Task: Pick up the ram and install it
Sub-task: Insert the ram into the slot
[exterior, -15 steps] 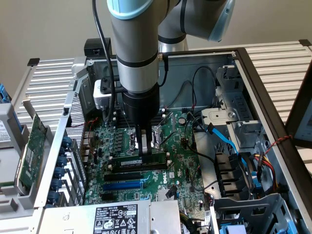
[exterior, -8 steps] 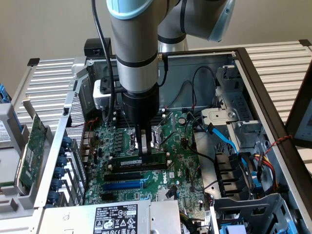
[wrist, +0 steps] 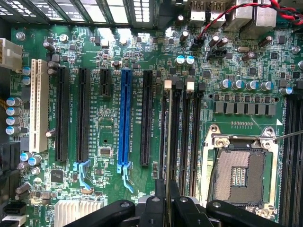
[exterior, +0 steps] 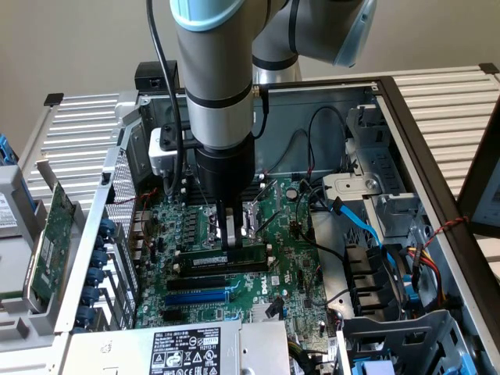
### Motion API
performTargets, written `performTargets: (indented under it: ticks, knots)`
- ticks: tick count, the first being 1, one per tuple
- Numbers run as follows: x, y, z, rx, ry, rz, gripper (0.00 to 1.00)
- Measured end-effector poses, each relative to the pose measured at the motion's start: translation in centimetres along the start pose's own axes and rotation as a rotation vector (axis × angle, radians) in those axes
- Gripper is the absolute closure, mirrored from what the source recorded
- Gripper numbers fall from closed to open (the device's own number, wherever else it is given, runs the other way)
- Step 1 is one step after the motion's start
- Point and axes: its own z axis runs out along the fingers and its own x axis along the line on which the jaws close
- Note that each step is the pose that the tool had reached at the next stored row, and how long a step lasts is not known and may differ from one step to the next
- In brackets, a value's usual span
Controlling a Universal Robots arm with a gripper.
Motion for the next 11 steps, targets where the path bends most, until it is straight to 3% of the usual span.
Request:
performTargets:
  ticks: [11]
  knots:
    - [-0.01,0.0,-0.02,0.0038,0.0036,-0.002,0.86]
